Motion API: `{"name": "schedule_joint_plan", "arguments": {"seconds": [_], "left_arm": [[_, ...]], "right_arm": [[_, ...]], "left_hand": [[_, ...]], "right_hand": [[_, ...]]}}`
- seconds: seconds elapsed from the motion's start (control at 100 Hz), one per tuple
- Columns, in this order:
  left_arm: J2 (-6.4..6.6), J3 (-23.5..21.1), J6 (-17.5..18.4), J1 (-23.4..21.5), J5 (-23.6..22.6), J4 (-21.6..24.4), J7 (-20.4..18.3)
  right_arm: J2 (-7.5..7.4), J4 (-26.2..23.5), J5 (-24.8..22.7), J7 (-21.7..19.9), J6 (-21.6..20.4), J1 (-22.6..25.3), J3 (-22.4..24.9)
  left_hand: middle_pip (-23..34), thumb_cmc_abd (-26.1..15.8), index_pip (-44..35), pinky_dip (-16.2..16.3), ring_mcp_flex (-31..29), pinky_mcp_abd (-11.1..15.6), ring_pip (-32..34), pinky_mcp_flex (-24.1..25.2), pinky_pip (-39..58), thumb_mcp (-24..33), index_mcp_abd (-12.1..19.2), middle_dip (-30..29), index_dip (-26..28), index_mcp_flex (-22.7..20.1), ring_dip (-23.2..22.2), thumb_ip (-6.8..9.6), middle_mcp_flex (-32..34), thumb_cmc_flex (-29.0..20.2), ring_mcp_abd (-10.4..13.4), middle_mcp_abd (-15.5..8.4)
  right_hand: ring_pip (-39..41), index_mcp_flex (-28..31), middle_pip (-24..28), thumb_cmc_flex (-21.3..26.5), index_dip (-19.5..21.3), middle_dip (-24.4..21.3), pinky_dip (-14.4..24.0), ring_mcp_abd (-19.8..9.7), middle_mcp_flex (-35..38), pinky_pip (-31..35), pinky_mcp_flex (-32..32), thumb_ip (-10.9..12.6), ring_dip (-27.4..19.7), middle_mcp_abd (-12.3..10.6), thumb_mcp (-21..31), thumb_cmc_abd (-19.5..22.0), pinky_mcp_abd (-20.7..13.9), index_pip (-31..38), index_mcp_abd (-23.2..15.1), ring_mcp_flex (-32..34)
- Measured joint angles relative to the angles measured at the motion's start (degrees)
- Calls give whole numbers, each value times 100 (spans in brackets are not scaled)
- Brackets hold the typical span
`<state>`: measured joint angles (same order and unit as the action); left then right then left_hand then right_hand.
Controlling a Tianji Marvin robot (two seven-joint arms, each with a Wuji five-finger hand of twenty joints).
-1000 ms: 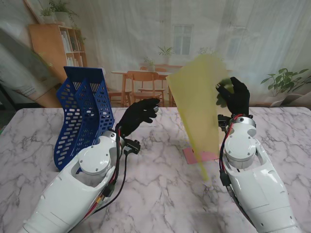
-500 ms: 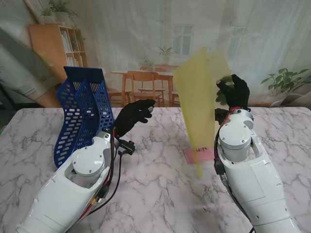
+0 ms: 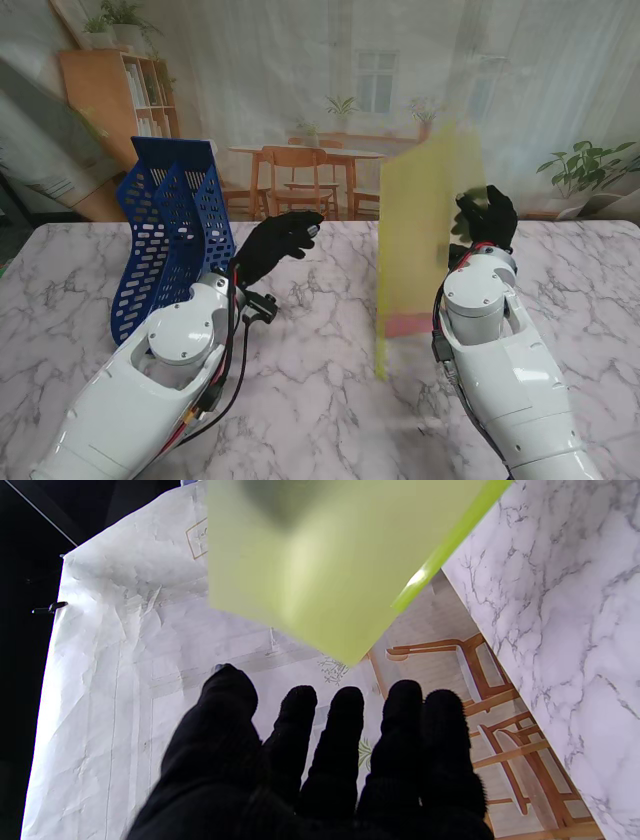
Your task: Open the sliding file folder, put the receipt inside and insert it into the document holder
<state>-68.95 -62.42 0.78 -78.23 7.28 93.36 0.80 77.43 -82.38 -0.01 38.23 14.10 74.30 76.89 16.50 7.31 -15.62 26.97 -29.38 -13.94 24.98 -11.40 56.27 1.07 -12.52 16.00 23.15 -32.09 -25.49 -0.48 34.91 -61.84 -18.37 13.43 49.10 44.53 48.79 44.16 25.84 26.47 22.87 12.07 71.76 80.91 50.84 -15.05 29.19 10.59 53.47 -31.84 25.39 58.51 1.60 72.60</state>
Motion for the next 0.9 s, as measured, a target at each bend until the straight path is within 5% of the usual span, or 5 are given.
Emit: {"name": "schedule_joint_plan", "arguments": {"seconds": [0.46,0.9], "left_arm": [[37,150,91,103,-351,-72,-161],[312,438,934,479,-1231,-71,-792]], "right_arm": [[166,872,119,435,0,-159,-184],[256,1053,132,459,437,-77,-574]], "left_hand": [[-74,-73,-4,-42,120,-4,-261,403,-443,-4,0,53,132,-101,0,0,2,107,5,-9],[-570,-294,18,-725,1348,660,-1183,1345,-2467,-74,207,-162,183,-113,497,0,-795,574,705,-457]], "right_hand": [[5,-56,5,0,-69,0,-117,2,0,-2,0,0,0,0,0,9,39,25,147,5],[5,-56,13,0,-77,-67,-189,75,0,-3,0,0,0,57,51,9,109,38,219,6]]}}
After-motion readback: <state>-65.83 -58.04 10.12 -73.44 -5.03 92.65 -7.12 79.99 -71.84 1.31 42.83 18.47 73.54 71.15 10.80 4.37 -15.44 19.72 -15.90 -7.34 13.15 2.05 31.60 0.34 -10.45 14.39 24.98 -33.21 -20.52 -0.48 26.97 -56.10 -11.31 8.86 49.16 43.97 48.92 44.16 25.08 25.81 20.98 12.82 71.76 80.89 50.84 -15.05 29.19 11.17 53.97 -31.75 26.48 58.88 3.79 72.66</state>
